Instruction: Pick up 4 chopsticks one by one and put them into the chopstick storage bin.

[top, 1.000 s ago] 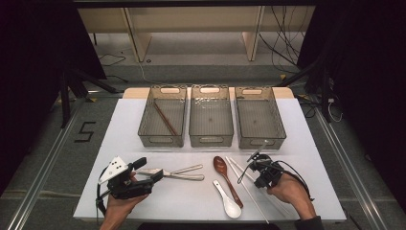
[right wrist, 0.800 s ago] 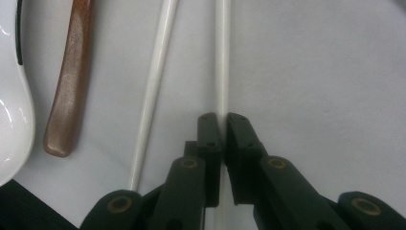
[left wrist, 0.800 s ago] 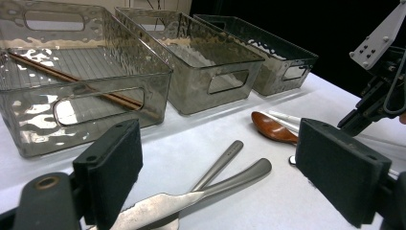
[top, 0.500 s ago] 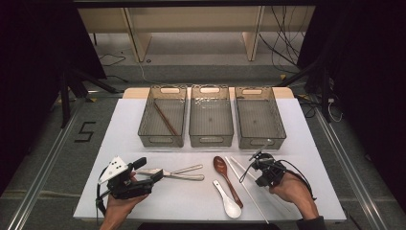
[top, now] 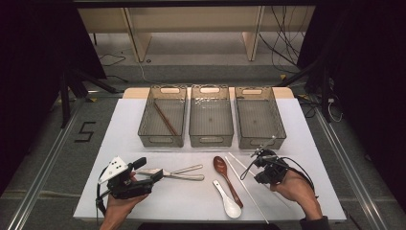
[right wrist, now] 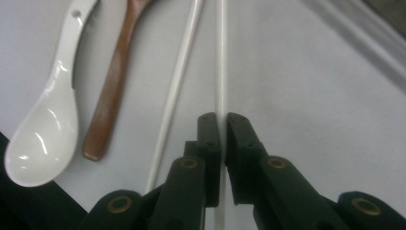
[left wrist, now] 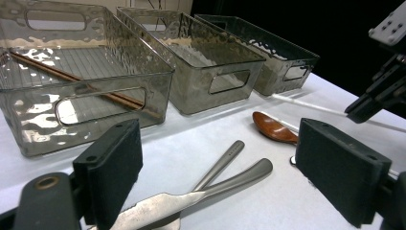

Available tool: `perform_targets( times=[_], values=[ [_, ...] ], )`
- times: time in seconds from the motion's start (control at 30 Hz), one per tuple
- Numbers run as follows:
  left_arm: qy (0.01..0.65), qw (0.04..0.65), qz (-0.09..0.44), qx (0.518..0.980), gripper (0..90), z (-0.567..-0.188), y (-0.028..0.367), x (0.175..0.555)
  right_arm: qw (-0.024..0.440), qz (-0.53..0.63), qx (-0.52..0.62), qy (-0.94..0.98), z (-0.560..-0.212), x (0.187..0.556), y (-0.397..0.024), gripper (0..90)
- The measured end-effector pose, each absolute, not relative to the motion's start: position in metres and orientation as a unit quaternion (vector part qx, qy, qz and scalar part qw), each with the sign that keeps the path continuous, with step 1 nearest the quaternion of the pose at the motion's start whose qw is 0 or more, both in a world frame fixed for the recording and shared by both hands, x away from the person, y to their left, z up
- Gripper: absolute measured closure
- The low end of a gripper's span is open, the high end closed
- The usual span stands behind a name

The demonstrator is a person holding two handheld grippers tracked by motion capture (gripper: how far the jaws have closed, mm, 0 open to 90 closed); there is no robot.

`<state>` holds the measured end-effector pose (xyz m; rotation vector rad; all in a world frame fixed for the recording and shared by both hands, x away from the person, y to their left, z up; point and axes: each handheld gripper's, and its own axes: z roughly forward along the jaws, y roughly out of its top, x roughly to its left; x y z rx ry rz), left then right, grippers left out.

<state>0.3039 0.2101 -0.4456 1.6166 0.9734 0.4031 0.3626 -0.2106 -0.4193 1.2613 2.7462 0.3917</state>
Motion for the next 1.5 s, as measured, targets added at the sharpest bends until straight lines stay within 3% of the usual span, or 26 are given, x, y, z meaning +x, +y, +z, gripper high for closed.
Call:
perform_targets(
  times=[0.3, 0.87, 1.5],
  values=[
    [0.417, 0.569, 0.172, 0.688, 15.9, -0.446, 0.209, 0.304, 0.054, 0.189, 0.387, 0.901, -0.394, 0.373, -0.191, 85.5],
    [0.416, 0.571, 0.17, 0.687, 15.9, -0.446, 0.211, 0.305, 0.046, 0.265, 0.358, 0.894, -0.362, 0.426, -0.122, 85.5],
    [0.415, 0.573, 0.168, 0.686, 15.9, -0.446, 0.211, 0.305, 0.045, 0.328, 0.353, 0.875, -0.344, 0.483, -0.06, 85.4]
  ],
)
